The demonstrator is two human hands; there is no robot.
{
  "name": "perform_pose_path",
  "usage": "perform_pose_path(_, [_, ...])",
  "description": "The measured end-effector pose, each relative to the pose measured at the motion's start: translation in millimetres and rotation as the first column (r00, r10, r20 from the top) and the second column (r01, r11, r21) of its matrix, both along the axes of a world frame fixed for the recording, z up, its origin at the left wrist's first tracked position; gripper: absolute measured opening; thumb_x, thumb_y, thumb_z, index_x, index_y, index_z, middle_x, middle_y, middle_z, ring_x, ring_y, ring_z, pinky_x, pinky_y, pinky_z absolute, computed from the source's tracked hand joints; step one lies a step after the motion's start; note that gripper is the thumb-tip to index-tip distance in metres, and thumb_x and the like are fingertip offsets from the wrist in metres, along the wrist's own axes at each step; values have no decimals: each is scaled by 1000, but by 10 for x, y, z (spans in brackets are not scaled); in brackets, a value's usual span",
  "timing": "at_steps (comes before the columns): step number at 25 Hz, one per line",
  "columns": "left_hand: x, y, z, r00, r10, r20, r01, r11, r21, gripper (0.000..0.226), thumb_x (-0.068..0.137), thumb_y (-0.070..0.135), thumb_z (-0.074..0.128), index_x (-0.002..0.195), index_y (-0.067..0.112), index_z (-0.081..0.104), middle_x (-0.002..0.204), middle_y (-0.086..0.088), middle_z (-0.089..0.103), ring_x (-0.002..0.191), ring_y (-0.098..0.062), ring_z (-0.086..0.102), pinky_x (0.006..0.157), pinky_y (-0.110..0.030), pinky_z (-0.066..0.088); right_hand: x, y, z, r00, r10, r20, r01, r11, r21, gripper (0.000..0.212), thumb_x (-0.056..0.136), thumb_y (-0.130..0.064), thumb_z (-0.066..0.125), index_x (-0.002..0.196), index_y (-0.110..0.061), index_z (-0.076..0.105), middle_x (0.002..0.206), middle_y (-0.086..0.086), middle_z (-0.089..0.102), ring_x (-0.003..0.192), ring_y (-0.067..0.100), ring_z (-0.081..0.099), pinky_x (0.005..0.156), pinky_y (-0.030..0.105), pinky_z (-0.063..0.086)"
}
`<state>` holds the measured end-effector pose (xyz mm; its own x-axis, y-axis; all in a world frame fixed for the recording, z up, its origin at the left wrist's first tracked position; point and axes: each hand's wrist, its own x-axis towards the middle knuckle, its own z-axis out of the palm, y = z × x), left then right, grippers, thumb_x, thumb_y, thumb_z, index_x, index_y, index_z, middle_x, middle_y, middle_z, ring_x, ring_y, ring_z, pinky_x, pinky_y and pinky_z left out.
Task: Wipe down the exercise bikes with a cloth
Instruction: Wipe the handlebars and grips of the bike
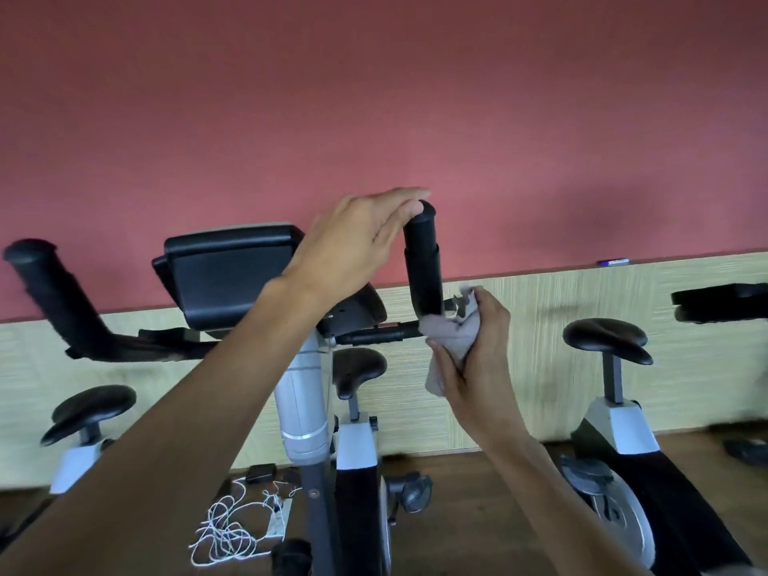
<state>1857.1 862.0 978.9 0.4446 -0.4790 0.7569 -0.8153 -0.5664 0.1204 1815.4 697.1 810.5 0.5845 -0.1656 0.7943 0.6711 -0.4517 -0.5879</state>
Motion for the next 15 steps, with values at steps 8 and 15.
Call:
perform_pose_path(8, [-289, -284, -25, 755, 224, 616, -545, 736, 401, 34, 97, 25, 47, 117, 10, 71, 144, -14, 57, 141, -34, 45, 112, -46, 32, 571, 2, 82, 993, 81, 90, -66, 985, -157, 76, 96, -15, 67, 154, -13, 18, 152, 17, 30, 144, 28, 33, 118, 46, 35])
perform_pose_path(15, [-394, -700, -71, 599, 214, 772, -799, 219, 560, 39, 97, 33, 43, 84, 11, 73, 79, -9, 66, 85, -30, 57, 114, -46, 30, 859, -415, -92, 971, 219, 94, -173, 920, -353, 84, 95, -23, 71, 156, -9, 15, 155, 10, 25, 146, 21, 29, 119, 35, 34])
